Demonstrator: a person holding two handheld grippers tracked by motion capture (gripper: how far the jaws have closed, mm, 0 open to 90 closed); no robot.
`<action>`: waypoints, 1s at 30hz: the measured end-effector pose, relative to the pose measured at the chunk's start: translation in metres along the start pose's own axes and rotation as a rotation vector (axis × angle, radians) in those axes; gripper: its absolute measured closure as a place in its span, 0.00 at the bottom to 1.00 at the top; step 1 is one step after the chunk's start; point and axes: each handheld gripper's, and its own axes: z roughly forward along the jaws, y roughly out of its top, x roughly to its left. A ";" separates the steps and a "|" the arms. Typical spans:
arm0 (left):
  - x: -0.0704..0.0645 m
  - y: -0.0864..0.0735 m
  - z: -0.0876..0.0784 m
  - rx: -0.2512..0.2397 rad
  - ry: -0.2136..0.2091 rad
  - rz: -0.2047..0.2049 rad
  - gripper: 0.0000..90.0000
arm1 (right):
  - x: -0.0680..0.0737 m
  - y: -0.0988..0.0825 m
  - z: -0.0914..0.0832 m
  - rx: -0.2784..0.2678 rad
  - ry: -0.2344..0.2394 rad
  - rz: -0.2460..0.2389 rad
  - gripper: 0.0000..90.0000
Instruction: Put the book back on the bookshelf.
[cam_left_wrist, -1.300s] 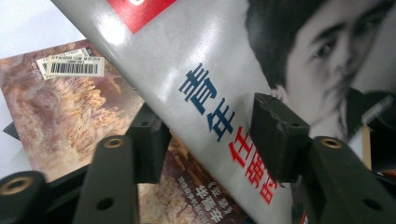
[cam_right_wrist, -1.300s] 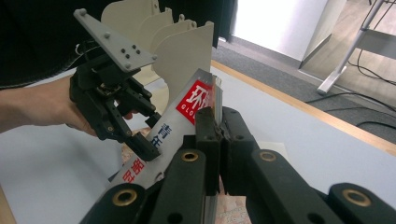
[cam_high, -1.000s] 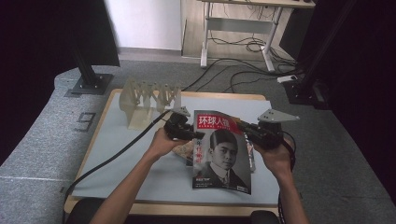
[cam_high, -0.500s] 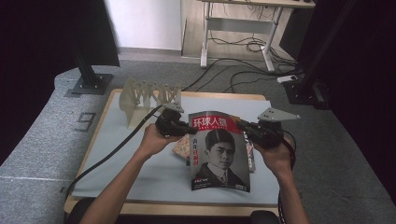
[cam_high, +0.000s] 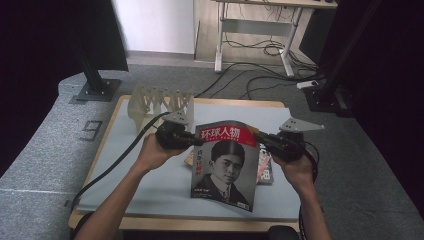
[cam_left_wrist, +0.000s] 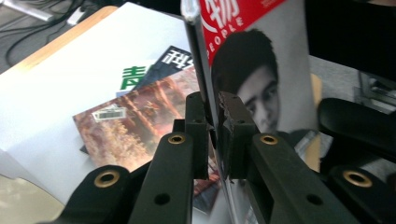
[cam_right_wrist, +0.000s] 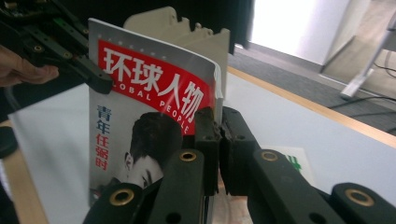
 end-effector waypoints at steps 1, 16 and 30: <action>-0.001 -0.002 -0.003 -0.001 -0.009 0.004 0.92 | 0.000 0.000 -0.001 -0.007 0.010 0.001 0.94; -0.011 -0.002 0.014 0.019 -0.019 0.074 0.77 | 0.006 -0.002 -0.010 -0.040 0.113 -0.058 0.94; -0.010 0.002 0.013 -0.002 0.041 0.028 0.94 | 0.008 -0.001 -0.009 0.001 0.043 -0.085 0.93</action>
